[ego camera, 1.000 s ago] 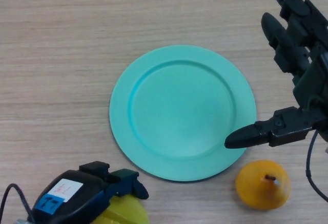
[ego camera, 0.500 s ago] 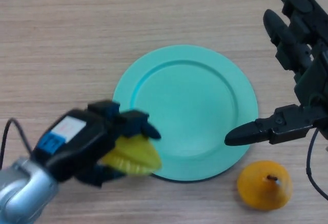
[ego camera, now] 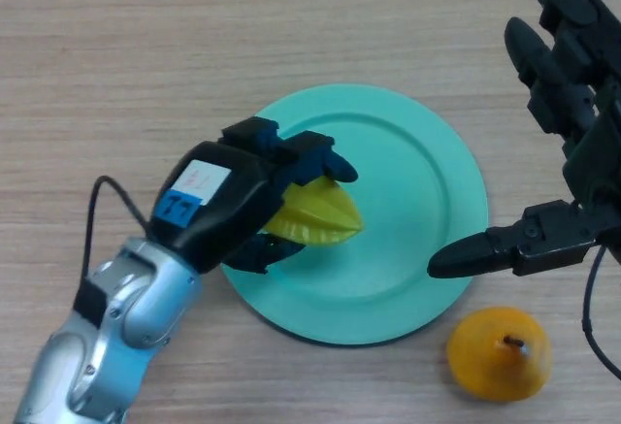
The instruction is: Pick up the yellow starfruit and place it on the plate
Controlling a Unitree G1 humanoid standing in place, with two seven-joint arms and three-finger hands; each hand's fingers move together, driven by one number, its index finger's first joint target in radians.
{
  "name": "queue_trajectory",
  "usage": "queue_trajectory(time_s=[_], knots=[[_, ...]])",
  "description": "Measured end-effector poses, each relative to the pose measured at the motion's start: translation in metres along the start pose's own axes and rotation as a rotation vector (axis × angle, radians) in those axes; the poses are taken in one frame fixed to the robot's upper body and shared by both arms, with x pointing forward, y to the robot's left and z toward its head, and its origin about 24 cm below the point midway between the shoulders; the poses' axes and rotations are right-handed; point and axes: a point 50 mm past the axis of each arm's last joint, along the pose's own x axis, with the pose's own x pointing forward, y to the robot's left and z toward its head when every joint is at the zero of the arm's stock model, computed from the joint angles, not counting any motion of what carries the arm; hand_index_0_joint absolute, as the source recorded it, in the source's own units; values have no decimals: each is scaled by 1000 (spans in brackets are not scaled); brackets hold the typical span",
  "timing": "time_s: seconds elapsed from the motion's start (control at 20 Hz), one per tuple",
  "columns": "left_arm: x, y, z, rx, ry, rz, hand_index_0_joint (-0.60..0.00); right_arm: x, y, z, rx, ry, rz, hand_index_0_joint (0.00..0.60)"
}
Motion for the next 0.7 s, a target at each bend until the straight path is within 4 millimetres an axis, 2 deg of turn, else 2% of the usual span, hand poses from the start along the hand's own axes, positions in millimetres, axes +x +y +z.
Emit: queue_trajectory(time_s=[0.1, 0.35, 0.4, 0.45, 0.5, 0.6, 0.7], knots=[[3, -8, -3, -6, 15, -107, -600, 0, 0, 1, -1, -4, 0, 0], [11, -12, -8, 72, 26, -137, -600, 0, 0, 1, -1, -2, 1, 0], [11, -12, -8, 70, 25, -136, -450, 0, 0, 0, -1, 2, 0, 0], [11, -12, -8, 69, 25, -136, -350, 0, 0, 0, -1, 3, 0, 0], [11, -13, -8, 69, 26, -138, -200, 0, 0, 0, -1, 3, 0, 0], [7, -9, -5, 70, 37, -120, 0, 0, 0, 0, -1, 0, 1, 0], [6, 5, 0, 63, 40, -50, 0, 0, 0, 0, 0, 0, 2, 0]])
